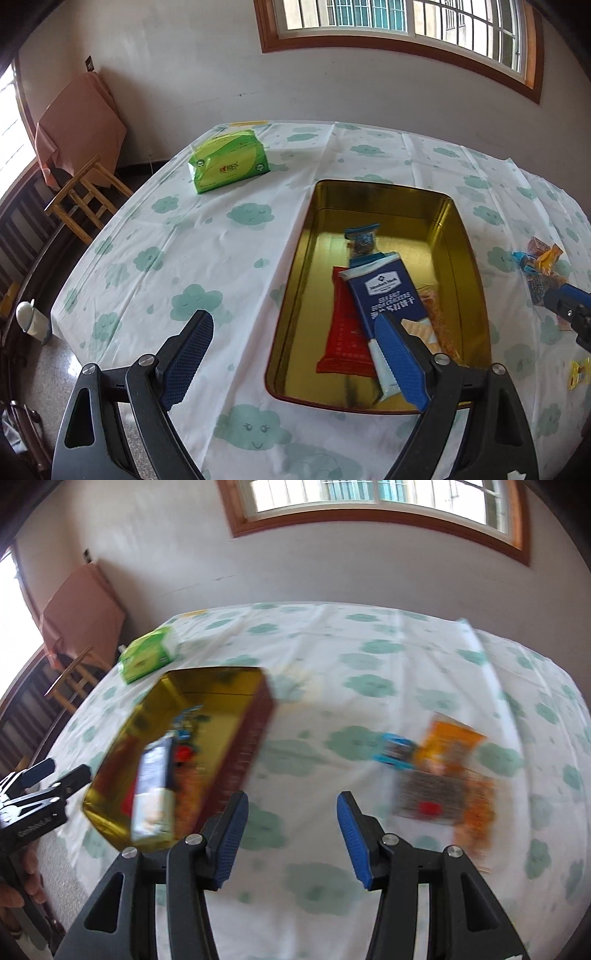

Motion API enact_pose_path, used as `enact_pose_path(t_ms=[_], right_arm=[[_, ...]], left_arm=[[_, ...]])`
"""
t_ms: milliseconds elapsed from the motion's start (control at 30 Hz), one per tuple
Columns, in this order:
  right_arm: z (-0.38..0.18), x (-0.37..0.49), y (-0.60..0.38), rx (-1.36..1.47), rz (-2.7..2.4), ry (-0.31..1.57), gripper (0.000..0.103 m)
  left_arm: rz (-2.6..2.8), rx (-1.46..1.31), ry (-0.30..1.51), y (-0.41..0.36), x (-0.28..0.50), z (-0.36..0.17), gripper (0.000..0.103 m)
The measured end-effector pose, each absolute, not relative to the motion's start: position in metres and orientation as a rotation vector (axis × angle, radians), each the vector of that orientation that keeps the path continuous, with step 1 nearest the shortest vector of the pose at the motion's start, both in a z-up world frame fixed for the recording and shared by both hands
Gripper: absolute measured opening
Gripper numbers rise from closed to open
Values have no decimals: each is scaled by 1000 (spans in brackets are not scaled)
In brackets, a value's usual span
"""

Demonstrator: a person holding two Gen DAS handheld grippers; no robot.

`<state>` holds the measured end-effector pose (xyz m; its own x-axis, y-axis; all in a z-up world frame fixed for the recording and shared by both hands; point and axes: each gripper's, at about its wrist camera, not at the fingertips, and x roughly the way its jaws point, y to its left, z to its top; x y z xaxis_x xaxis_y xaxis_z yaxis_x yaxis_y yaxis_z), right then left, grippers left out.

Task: Organize snacks
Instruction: 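Carry the soda crackers pack into the tin and open the right tool, then grasp the clear dough-twist bag with the right tool while the left tool grasps the grey rice-cake block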

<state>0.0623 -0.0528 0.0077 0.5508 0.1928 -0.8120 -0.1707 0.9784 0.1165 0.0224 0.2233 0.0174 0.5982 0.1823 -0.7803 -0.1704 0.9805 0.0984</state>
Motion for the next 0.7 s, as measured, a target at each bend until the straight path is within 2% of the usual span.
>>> enact_pose_path(t_ms=[300, 700], right_arm=[[-22, 65, -153, 76, 13, 1026, 51], [-50, 84, -166, 91, -14, 1062, 51]], left_arm=[[91, 73, 906, 167, 31, 17, 87], [-23, 129, 907, 109, 43, 12, 87]])
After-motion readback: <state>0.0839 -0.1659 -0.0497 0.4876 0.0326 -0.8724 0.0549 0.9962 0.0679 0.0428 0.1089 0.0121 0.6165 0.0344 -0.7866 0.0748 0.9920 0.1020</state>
